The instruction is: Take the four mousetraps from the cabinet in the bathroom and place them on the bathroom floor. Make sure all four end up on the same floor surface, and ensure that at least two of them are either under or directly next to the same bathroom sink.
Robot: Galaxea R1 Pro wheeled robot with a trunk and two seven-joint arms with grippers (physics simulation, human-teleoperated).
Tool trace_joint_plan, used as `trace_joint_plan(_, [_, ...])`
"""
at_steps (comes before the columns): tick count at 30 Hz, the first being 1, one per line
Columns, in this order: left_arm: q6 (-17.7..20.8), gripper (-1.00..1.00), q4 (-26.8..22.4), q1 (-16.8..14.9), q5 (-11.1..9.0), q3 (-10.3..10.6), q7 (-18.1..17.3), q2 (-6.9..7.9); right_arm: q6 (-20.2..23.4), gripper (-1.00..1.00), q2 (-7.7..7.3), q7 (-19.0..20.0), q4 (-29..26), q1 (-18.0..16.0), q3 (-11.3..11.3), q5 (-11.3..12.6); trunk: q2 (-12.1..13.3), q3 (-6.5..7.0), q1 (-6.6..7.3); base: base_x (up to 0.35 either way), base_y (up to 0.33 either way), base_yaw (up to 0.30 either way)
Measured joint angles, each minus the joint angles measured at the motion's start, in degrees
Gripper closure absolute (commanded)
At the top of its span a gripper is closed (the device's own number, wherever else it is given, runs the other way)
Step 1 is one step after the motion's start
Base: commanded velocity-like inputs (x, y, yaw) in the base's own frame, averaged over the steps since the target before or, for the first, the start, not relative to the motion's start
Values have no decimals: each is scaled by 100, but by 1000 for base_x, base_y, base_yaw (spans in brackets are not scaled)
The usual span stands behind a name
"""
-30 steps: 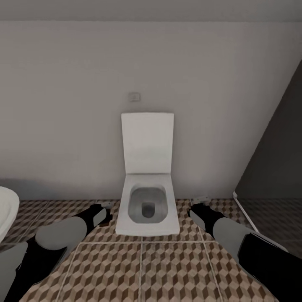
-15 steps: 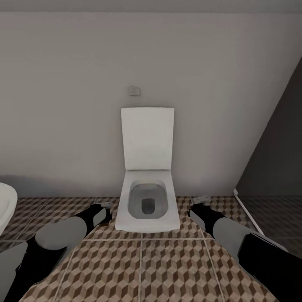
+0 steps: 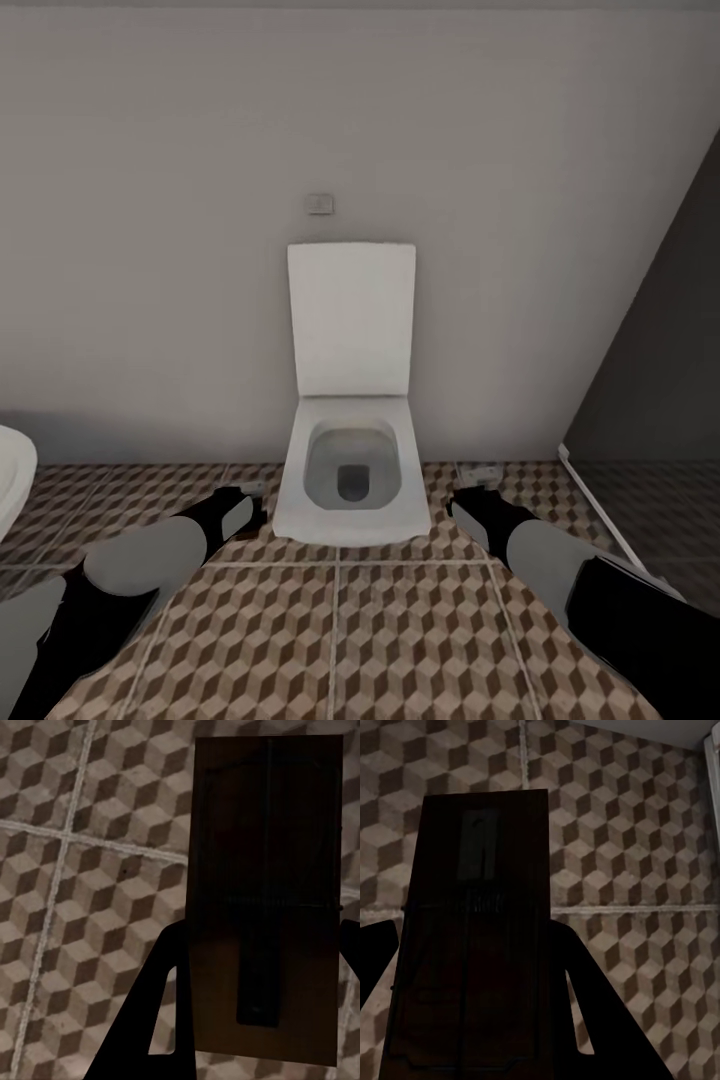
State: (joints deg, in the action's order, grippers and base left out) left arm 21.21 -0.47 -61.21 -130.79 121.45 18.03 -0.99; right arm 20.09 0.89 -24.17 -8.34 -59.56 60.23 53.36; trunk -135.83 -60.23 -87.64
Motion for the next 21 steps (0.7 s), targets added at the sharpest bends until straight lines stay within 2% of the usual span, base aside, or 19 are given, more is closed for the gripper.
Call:
trace_joint_plan(18, [-10,100,15,0,0,4,1,2,-3,100,-6,2,-5,1,-2,0,-722,-323,-395,0,0,0])
trace_joint_plan(21, [-10,100,18,0,0,4,2,2,-3,100,-7,2,-4,1,-3,-1,-741,-388,-411,0,0,0])
